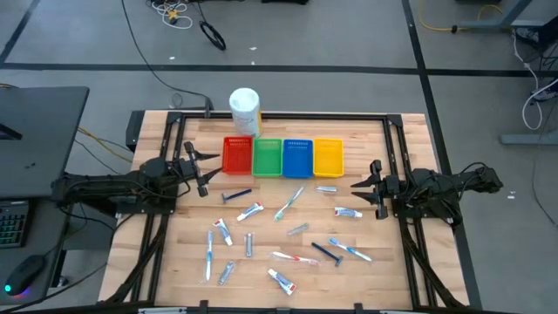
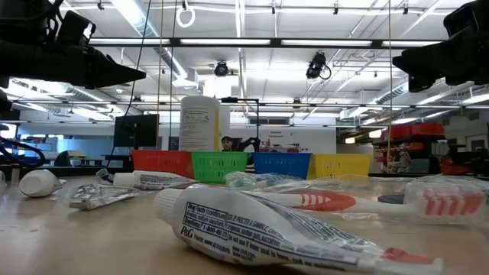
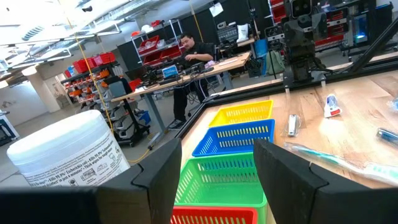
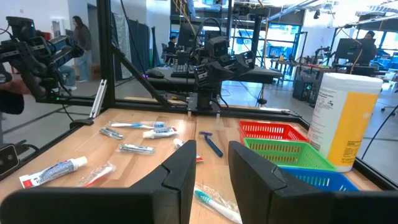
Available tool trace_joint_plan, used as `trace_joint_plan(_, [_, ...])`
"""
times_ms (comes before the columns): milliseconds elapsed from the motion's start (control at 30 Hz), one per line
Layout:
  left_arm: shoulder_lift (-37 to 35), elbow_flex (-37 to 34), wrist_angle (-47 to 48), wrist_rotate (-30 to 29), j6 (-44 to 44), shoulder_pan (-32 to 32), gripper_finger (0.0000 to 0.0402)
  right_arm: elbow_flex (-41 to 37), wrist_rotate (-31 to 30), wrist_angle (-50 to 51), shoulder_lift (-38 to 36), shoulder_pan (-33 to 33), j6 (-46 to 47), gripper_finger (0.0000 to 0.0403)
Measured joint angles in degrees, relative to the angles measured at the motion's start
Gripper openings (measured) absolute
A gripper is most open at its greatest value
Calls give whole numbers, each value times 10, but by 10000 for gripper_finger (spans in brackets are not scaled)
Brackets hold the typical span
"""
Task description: Pick & Place Travel size toiletries
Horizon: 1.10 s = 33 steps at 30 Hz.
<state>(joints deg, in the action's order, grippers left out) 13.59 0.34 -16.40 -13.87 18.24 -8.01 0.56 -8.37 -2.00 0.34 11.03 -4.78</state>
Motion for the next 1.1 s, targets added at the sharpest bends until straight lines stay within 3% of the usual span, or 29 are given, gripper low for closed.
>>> trace_joint_plan(567, [0, 0, -19, 1, -1, 0, 210, 0, 0, 0, 0, 0, 0, 102])
trace_joint_plan(667, [0, 0, -37, 28, -52, 0, 210, 0, 0, 0, 0, 0, 0, 102])
trace_joint_plan(900, [0, 0, -106, 138, -274, 0, 210, 0, 0, 0, 0, 0, 0, 102])
trace_joint_plan(1000, [0, 0, -116, 133, -290, 0, 210, 0, 0, 0, 0, 0, 0, 102])
trace_joint_plan(1100, [0, 0, -116, 89, -272, 0, 210, 0, 0, -1, 0, 0, 0, 102])
